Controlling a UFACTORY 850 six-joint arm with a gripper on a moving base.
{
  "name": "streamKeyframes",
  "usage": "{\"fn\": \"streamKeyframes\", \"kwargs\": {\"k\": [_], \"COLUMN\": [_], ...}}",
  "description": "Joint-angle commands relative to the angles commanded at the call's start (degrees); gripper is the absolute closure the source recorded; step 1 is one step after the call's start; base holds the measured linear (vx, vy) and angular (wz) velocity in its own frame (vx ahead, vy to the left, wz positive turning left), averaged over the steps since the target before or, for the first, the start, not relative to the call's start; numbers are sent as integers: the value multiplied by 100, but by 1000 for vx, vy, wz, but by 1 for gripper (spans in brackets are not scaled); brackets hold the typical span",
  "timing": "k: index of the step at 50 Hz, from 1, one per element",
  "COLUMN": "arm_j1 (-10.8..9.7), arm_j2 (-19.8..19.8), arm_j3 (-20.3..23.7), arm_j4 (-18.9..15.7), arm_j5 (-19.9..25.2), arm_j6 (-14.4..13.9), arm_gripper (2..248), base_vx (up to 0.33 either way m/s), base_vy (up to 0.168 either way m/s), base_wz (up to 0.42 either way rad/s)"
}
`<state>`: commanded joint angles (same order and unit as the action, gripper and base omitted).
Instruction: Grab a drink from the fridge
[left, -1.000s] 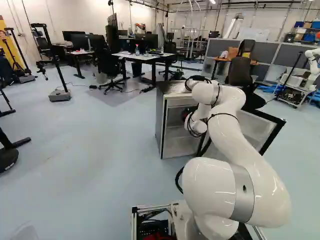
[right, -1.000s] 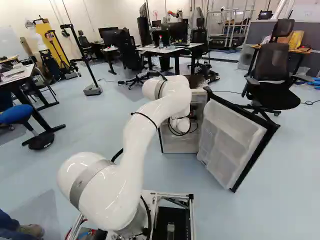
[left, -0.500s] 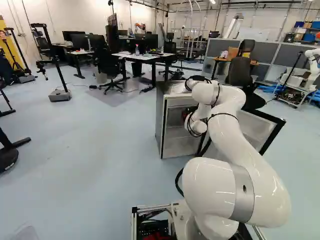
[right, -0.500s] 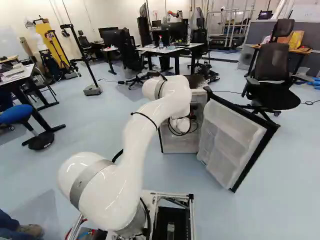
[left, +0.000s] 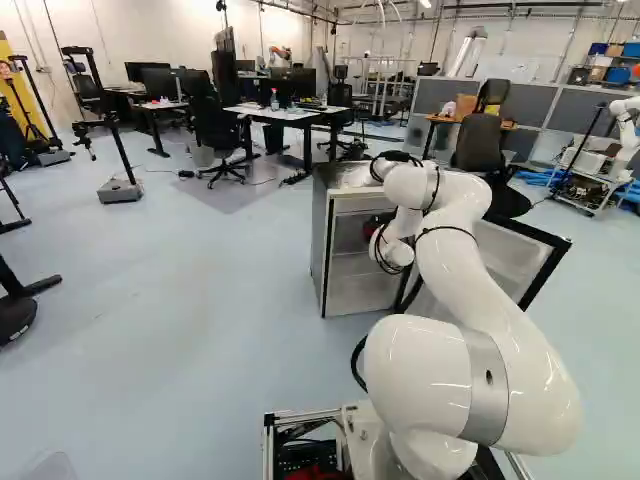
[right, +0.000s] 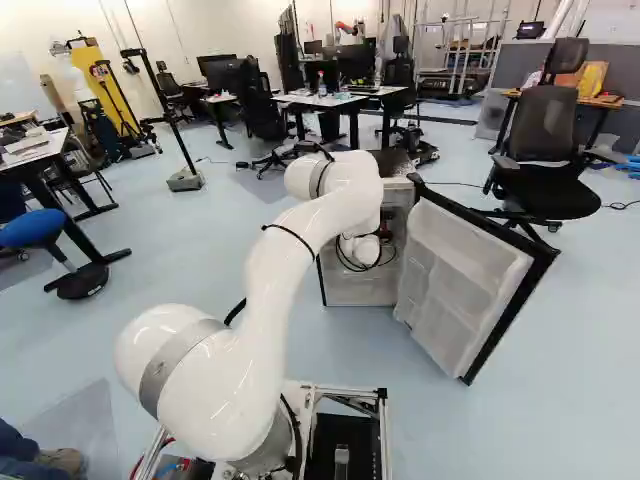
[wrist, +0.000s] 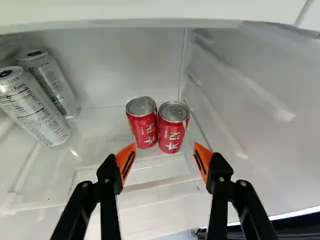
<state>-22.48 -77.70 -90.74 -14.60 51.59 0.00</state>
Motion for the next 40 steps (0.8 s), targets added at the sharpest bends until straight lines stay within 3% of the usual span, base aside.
{"fn": "streamKeyframes", "kwargs": {"k": [40], "arm_j1": [-32], "arm_j2": [-247], "arm_j3": [-432], "arm_j4": [0], "arm_j5": [-131], "arm_j6": [0], "arm_gripper": [77], "base_vx": [0], "base_vy": [0], "base_wz": [0]}}
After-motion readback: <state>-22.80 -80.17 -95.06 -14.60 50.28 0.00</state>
